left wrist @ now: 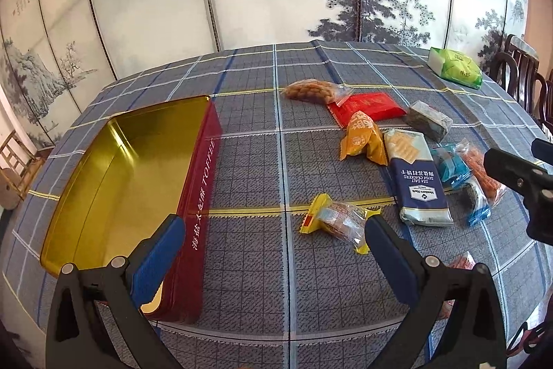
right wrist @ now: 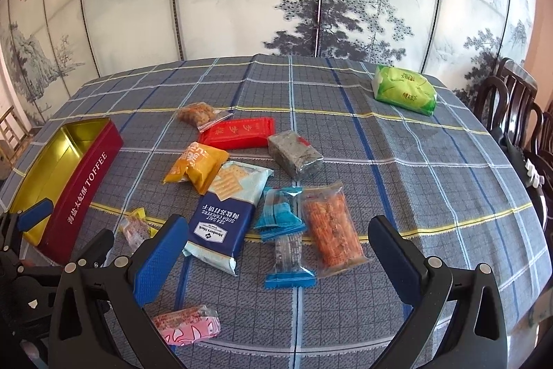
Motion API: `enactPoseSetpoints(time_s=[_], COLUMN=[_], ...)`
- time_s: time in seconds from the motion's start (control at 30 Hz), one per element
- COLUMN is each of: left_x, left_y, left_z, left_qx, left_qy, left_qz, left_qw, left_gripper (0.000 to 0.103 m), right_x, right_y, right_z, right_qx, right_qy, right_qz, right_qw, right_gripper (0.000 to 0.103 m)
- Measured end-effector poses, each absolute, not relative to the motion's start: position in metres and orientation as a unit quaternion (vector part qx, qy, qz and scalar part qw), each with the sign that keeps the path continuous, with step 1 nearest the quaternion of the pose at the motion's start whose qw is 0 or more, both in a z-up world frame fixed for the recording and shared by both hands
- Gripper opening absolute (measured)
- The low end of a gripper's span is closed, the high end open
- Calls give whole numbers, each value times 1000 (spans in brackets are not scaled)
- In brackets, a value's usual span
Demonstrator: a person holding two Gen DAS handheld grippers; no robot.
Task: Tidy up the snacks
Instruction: 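Move the left tool toward the peanut bag with red print, then grasp the peanut bag with the left gripper and lift it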
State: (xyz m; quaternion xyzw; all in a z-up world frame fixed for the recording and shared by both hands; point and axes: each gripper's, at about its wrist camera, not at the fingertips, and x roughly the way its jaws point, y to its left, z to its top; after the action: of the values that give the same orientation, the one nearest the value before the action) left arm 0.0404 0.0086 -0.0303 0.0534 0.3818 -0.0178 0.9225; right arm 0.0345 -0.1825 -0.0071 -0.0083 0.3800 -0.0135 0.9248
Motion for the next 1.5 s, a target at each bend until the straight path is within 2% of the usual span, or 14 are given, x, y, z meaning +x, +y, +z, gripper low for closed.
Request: enactPoseSetpoints(time_s=[0.7, 1.1, 1.5], left_x=[19, -16, -8], left_y=[11, -49, -73], left_z=[-30, -33, -44], left_qx=[21, 77, 79], left_qy=[380, 373, 393], left_qz=[-73, -198, -194], left_qw=[922, 903, 895], left_gripper=[102, 102, 102], right_x=[21, 9, 1], right_y=[-208, -227, -243], right_z=[-11, -8, -12], right_qx=[14, 29, 58], right_qy=[377, 371, 374], right_qz=[-39, -57, -63], right_qw=[925, 926, 923], right_gripper=[103, 103, 103])
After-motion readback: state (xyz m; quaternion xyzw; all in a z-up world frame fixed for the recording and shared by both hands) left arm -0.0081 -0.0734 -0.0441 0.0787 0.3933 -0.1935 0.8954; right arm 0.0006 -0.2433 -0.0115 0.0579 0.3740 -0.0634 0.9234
